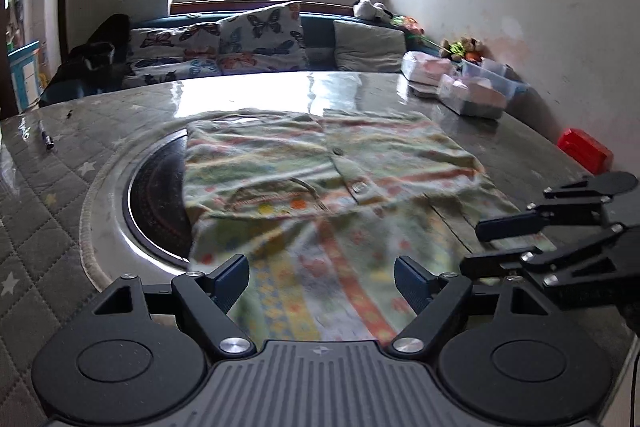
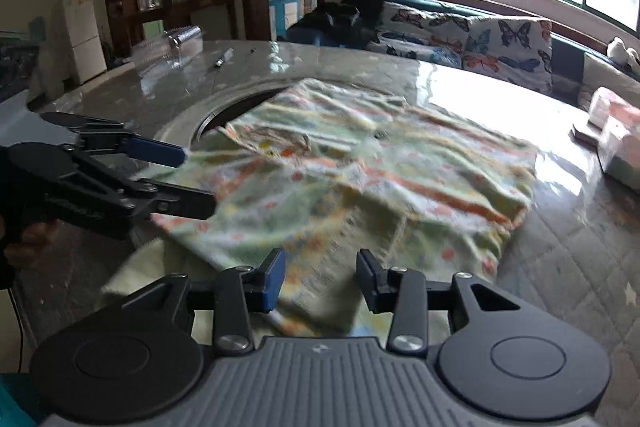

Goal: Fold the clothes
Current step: 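Move both open grippers to the corduroy hem band of the shirt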

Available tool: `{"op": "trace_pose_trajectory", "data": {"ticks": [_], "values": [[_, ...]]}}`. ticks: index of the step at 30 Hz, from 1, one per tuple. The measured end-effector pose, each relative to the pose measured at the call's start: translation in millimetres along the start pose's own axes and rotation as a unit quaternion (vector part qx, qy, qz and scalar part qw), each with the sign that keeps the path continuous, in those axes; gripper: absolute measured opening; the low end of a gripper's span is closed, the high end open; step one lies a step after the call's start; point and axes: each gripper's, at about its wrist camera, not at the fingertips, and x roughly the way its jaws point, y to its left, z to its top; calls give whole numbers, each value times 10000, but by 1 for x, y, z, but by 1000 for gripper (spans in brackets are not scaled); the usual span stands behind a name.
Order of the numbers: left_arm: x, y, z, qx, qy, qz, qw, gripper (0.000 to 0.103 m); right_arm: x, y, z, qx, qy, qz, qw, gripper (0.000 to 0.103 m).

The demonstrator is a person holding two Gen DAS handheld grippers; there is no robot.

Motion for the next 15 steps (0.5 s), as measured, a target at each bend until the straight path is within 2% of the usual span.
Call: {"op": "trace_pose_trajectory", "data": {"ticks": [6,15], "values": [[0,-5,-14,159,97,128,9997,83,-8,-8,-12,164,38,-88,9998,40],[-22,10,-21,81,89,420,9990,83,-12,-7,-15,159,-77,-146,9997,40]]}}
